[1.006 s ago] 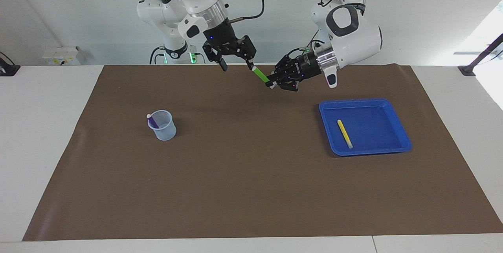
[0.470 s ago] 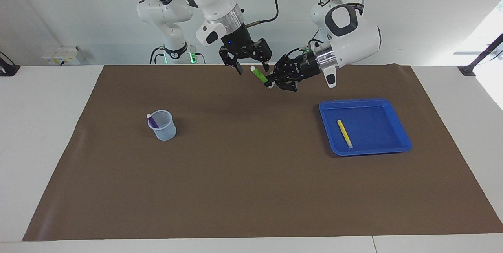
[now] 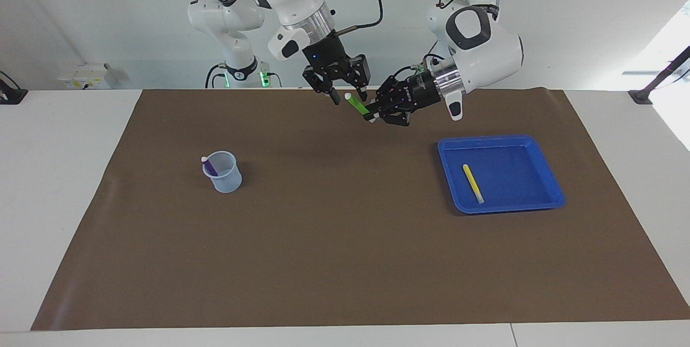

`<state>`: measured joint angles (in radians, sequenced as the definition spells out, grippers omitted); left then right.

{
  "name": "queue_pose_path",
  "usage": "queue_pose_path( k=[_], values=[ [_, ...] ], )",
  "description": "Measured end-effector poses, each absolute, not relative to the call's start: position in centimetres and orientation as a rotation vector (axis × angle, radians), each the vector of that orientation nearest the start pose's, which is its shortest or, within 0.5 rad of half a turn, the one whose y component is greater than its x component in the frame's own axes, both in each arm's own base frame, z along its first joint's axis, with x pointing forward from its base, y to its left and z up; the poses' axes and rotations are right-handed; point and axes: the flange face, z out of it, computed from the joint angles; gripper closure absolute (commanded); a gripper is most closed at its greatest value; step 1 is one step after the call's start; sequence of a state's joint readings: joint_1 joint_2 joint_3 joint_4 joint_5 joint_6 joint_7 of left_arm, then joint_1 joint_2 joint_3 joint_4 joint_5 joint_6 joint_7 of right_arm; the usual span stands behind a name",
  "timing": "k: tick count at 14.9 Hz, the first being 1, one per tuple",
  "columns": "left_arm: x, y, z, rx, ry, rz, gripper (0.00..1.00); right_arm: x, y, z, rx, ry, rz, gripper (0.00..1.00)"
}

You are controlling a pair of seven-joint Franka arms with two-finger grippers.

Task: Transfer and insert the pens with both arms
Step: 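Grasp the green pen with the right gripper and open the left gripper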

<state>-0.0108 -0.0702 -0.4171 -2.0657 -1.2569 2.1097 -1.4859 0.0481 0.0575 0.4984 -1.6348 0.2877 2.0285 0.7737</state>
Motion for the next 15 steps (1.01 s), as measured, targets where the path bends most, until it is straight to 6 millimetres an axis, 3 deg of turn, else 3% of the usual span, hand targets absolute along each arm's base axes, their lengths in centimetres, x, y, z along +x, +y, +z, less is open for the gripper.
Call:
queue_pose_path(
  k=[1,3,9,10,11,15],
  values=[
    [48.8,-27.6,49.9,1.477,1.692,-1.014,1.00,51.6,32.3,61.4,-2.653,0.423,-0.119,0.60],
    [48.8,-27.6,49.9,1.476,1.693,-1.013,1.00,51.6,32.5,61.4,-2.648,0.419,-0.124,1.00],
    [48.8,-27.5,49.9,1.474,1.695,-1.013,1.00,51.5,32.8,61.4,-2.658,0.408,-0.132,1.00],
    [48.8,-27.6,49.9,1.474,1.695,-1.011,0.09,51.5,32.8,61.4,-2.661,0.405,-0.136,1.00],
    [48.8,-27.6,49.9,1.472,1.695,-1.005,0.00,51.5,32.9,61.4,-2.667,0.400,-0.146,1.00],
    [49.0,-27.3,50.9,1.427,1.717,-0.939,0.00,51.8,32.3,61.0,-2.733,0.377,-0.201,1.00]
  ],
)
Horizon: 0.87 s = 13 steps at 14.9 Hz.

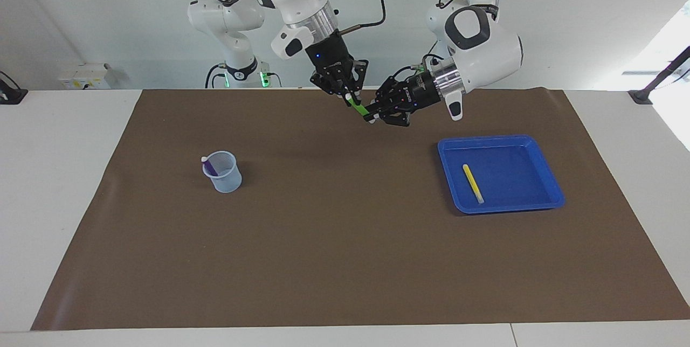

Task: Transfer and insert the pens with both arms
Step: 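Grasp the green pen with the right gripper and open the left gripper, then insert the green pen into the cup with the right gripper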

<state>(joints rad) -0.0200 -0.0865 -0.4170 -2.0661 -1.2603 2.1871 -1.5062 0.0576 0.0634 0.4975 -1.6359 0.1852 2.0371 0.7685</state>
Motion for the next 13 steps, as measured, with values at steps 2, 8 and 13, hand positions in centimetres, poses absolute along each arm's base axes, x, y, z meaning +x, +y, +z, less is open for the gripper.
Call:
queue_pose_path(
  k=[2,8,13],
  values=[
    [48.9,-27.3,51.3,1.421,1.718,-0.931,0.00,52.0,31.4,60.1,-2.808,0.306,-0.216,1.00],
    [49.4,-26.4,51.3,1.396,1.733,-0.917,0.00,53.9,21.8,55.2,-3.043,-0.079,-0.228,1.00],
    [50.4,-23.7,50.5,1.588,1.779,-0.719,0.00,53.5,13.0,52.4,-3.157,-0.193,-0.176,1.00]
  ],
)
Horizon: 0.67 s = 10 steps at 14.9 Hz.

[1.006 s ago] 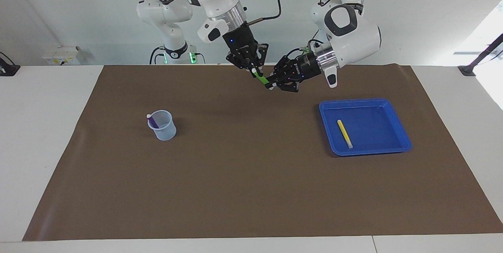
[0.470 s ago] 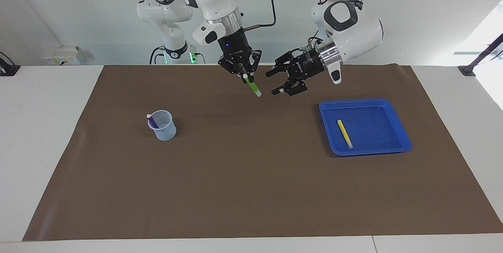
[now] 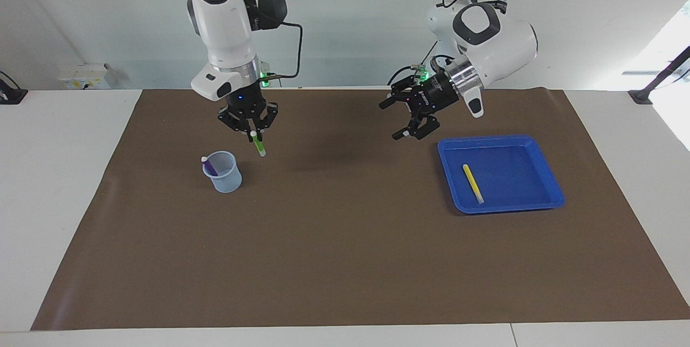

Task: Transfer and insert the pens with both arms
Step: 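Insert the green pen into the cup with the right gripper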

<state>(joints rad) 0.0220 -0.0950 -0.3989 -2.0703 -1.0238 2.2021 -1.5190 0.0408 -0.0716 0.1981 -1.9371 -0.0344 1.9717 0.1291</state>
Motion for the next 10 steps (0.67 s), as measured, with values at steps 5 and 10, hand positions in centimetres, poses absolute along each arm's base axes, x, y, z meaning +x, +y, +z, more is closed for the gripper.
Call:
queue_pose_path(
  k=[5,10],
  values=[
    [51.0,-21.6,50.1,1.717,1.805,-0.593,0.00,52.0,6.3,49.7,-3.164,-0.156,-0.238,1.00],
    [51.4,-19.2,49.5,1.933,1.755,-0.465,0.00,49.7,3.4,46.1,-3.156,-0.135,-0.312,1.00]
  ],
)
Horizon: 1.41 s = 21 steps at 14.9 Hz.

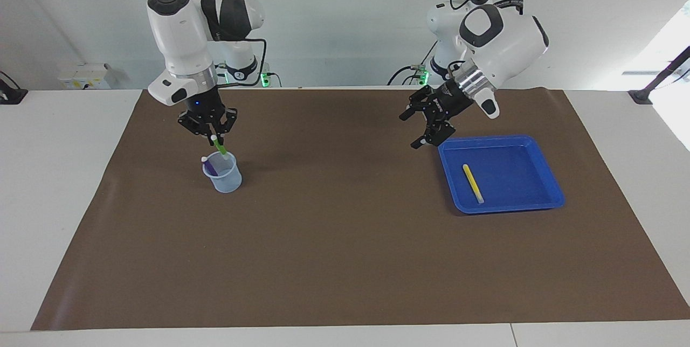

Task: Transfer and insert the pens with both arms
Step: 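Insert the green pen into the cup with the right gripper, then release the green pen while the left gripper grasps the yellow pen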

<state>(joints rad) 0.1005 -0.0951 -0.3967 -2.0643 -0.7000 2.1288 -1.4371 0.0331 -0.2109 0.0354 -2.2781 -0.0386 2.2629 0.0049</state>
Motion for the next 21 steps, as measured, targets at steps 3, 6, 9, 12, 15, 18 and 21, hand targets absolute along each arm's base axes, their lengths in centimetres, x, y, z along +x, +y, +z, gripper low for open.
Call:
queue_pose_path(
  k=[3,6,9,12,15,18,21],
  values=[
    [51.4,-18.2,49.0,-2.814,-2.174,0.483,0.00,48.6,2.8,44.2,-3.152,-0.131,-0.332,1.00],
    [52.4,-14.3,48.5,-2.972,-1.997,0.390,0.00,47.7,2.8,42.3,-3.151,-0.134,-0.327,1.00],
    [53.0,-10.0,46.5,-3.090,-1.697,0.271,0.00,47.1,2.8,41.0,-3.150,-0.136,-0.329,1.00],
    [53.4,-8.6,44.3,-3.191,-1.256,0.168,0.00,46.6,2.8,39.9,-3.147,-0.138,-0.346,1.00],
    [53.8,-7.5,42.4,-3.266,-0.766,0.109,0.00,46.5,2.8,39.6,-3.146,-0.138,-0.348,0.55],
    [54.7,-6.1,39.4,-3.266,-0.337,0.094,0.00,46.5,2.8,39.6,-3.146,-0.138,-0.349,0.31],
    [55.4,-6.8,36.1,-3.199,-0.067,0.091,0.00,46.5,2.8,39.6,-3.146,-0.138,-0.349,0.20]
  ],
)
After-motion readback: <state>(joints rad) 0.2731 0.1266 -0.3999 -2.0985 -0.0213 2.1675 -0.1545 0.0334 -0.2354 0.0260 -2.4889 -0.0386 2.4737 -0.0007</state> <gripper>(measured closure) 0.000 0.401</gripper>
